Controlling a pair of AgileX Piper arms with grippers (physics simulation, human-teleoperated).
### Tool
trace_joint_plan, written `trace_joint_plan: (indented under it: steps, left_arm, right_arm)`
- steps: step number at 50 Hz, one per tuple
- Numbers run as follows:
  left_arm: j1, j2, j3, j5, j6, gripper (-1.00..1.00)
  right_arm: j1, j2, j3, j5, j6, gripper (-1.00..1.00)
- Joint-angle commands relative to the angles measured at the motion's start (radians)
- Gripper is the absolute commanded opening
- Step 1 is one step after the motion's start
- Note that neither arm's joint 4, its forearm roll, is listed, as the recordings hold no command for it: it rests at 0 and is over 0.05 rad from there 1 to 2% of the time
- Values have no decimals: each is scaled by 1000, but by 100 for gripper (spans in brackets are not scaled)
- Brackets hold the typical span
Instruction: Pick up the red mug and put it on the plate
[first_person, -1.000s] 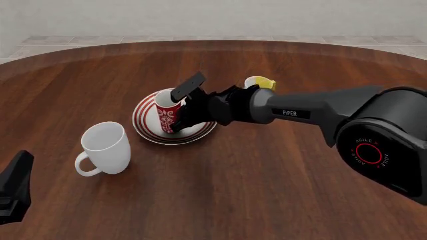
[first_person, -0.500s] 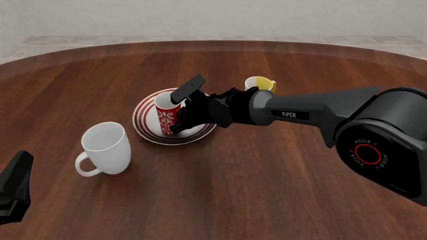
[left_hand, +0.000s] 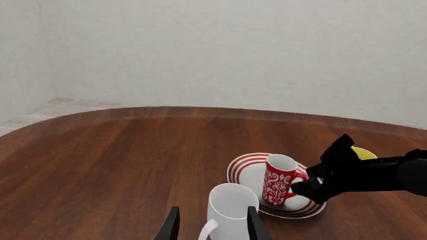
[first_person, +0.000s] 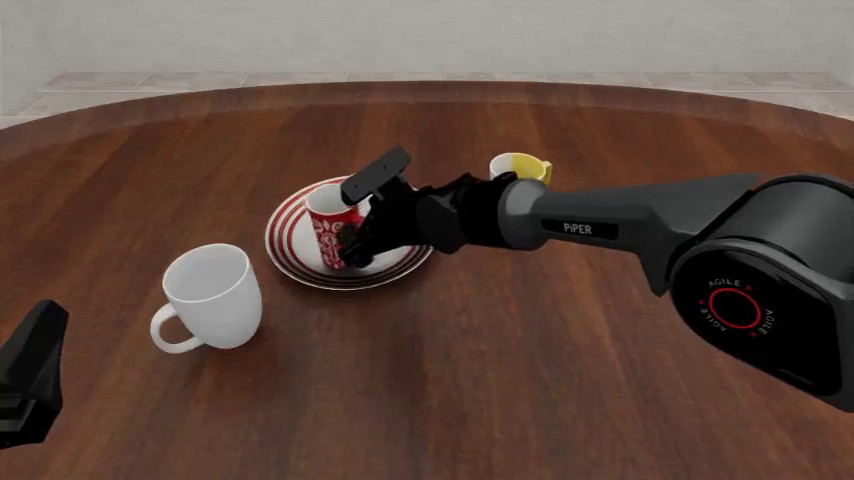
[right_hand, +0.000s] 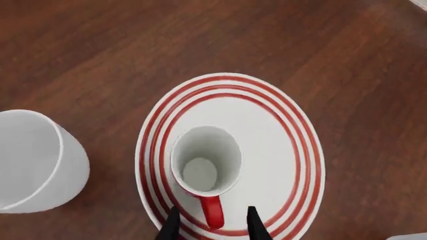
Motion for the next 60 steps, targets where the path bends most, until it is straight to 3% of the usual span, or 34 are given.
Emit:
trace_joint_plan:
  steps: [1,15,16,20,21,28,35,47,60]
  left_arm:
    - [1,4,2,-5,-4,100]
    - [0,-9,-4,12,-5,100]
    - [-1,-2,-7,9,-4,100]
    - [-2,-5,-12,15,-2,100]
    - [-1,-13,-12,22,-2,100]
    - [-1,-17,-18,29,0,100]
    - [0,-15,-23,27,2,100]
    - [-3,-19,-19,19,9,100]
    - [-8,-20,-18,17,24,100]
  right_arm:
    - [-8,2,-18,5,22,100]
    - [-11,-23,-10,2,35,100]
    - [18,-49,20,-5,32,100]
    - [-13,-56,14,3,44,100]
    - [17,-82,47,-5,41,100]
    - [12,-163,107,-2,45,100]
    - [-1,-293,216,-19,64,100]
    - [-23,-572,414,-13,21,100]
    - [-51,-894,636,-6,38,100]
